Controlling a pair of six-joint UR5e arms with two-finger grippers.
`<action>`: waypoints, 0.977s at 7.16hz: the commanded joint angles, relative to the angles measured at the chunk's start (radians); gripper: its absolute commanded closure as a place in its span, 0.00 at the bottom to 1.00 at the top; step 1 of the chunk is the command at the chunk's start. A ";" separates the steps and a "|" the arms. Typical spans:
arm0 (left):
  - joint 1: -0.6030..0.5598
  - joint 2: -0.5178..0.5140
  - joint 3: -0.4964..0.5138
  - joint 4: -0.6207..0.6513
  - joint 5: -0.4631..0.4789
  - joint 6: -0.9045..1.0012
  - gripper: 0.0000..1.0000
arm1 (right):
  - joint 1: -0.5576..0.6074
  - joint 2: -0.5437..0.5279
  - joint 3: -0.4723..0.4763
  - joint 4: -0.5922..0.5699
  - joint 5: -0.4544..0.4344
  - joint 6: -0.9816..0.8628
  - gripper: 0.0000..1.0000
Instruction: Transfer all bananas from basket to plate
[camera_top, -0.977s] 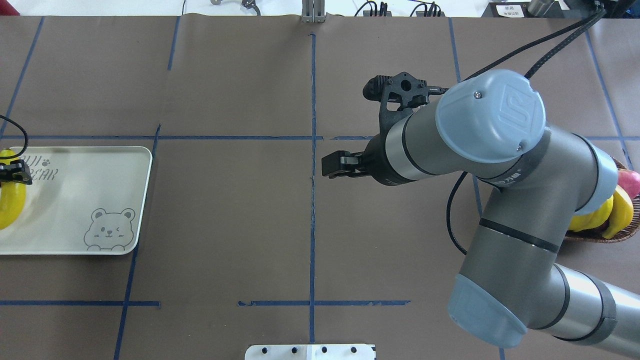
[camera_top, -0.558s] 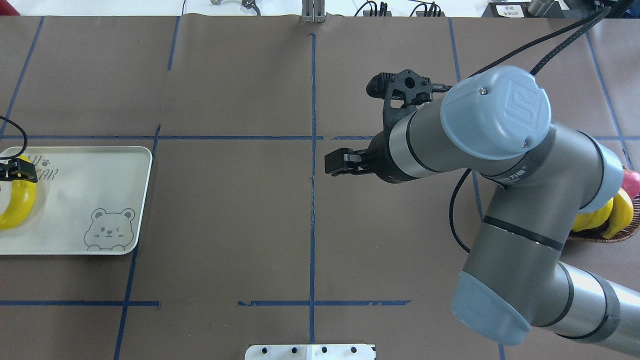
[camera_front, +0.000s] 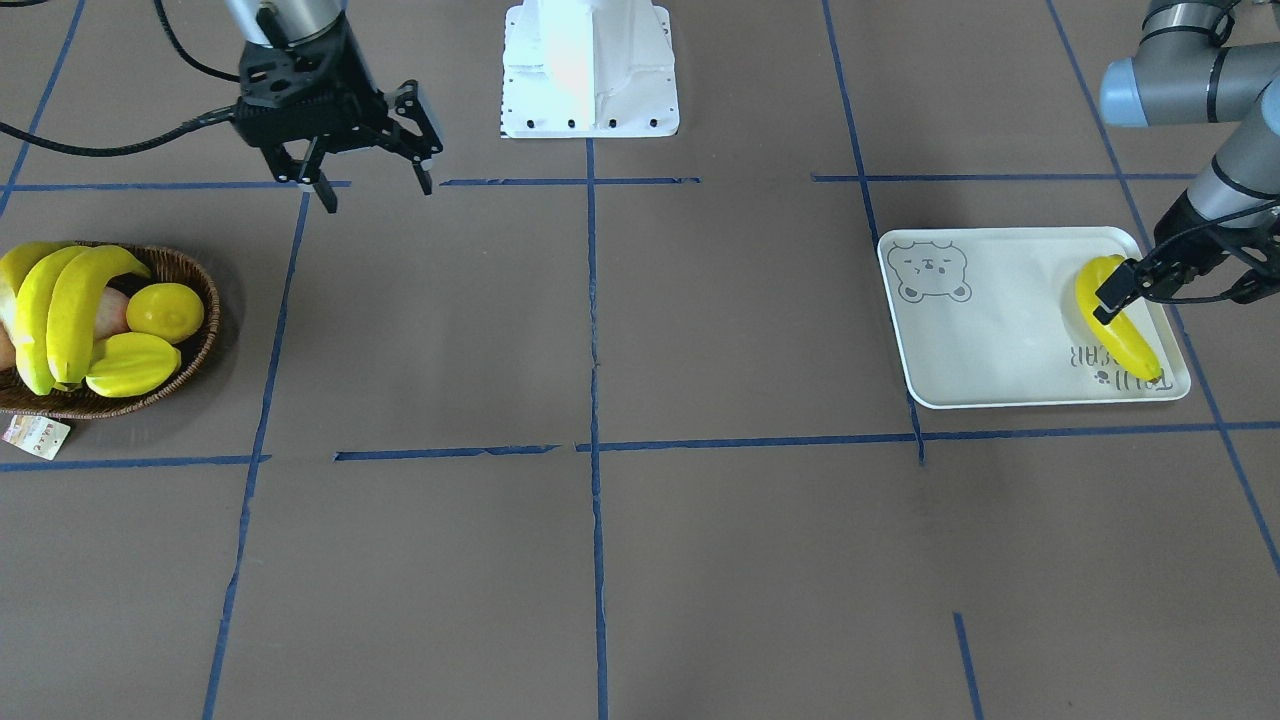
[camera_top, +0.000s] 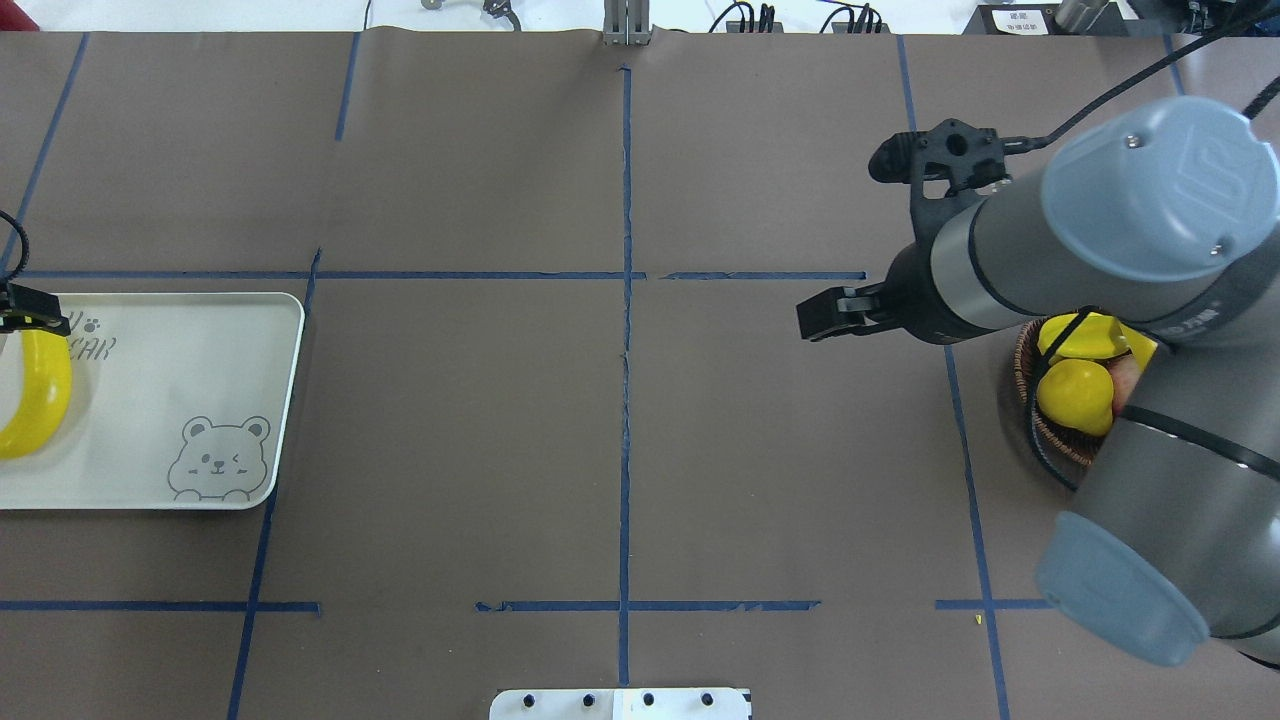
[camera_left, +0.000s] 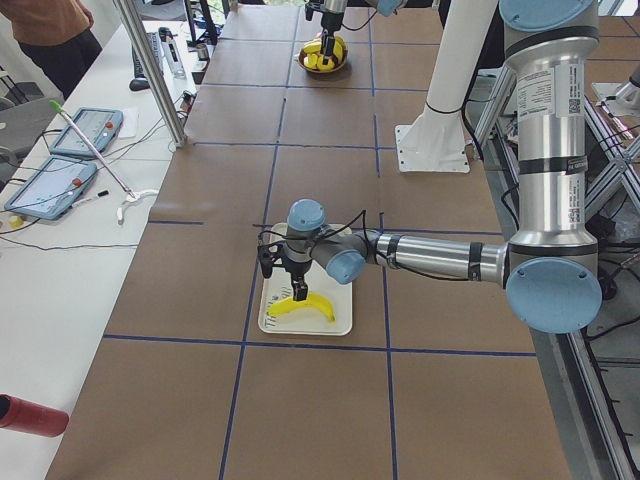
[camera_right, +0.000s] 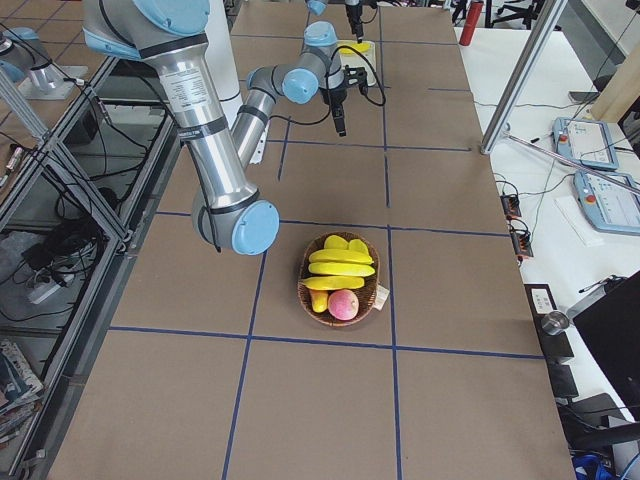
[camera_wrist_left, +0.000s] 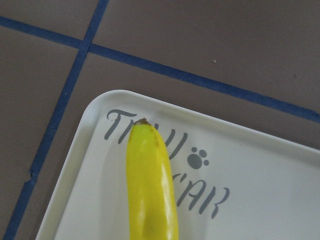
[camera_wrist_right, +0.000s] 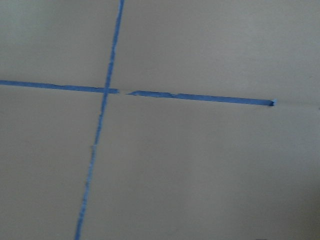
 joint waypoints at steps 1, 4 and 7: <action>-0.038 -0.011 -0.062 0.001 -0.063 0.000 0.00 | 0.045 -0.166 0.084 -0.010 0.004 -0.054 0.00; -0.032 -0.036 -0.094 0.001 -0.121 -0.015 0.00 | 0.102 -0.319 0.062 -0.013 0.041 -0.038 0.00; -0.026 -0.085 -0.113 -0.005 -0.151 -0.018 0.00 | 0.102 -0.338 -0.041 -0.012 0.021 -0.038 0.00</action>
